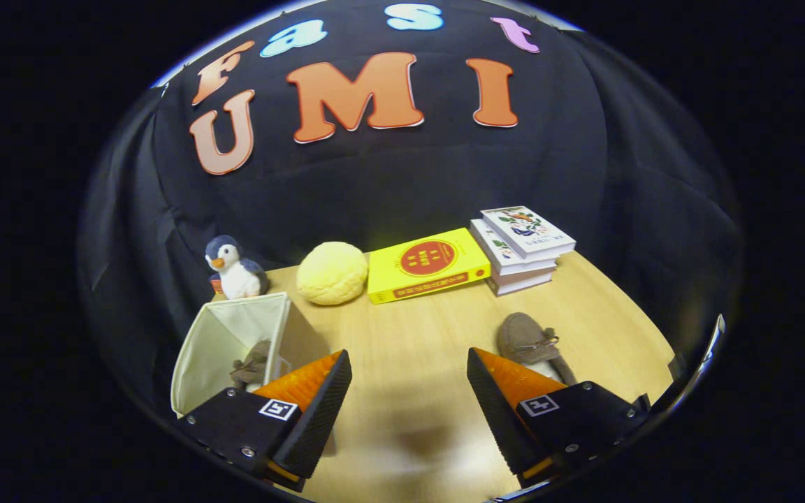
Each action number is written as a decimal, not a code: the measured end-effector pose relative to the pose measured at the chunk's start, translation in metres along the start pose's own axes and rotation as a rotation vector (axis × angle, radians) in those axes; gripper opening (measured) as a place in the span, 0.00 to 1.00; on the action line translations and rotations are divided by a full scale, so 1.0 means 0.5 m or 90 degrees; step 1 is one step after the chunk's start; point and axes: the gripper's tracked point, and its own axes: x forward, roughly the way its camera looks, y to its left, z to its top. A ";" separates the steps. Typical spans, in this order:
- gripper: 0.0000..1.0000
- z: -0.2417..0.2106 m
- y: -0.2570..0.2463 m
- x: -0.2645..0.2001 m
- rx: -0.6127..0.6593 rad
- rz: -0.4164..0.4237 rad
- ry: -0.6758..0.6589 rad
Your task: Open the storage box then place both shoes into the box .Put the left shoe in first, then the right shoe, with the right side of both shoes facing outward in a uniform manner.
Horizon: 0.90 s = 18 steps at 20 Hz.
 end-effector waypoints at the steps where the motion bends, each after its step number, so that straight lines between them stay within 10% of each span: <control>1: 0.99 -0.003 -0.035 0.004 0.002 -0.010 0.001; 18: 0.85 -0.147 -0.388 0.144 -0.026 -0.046 0.091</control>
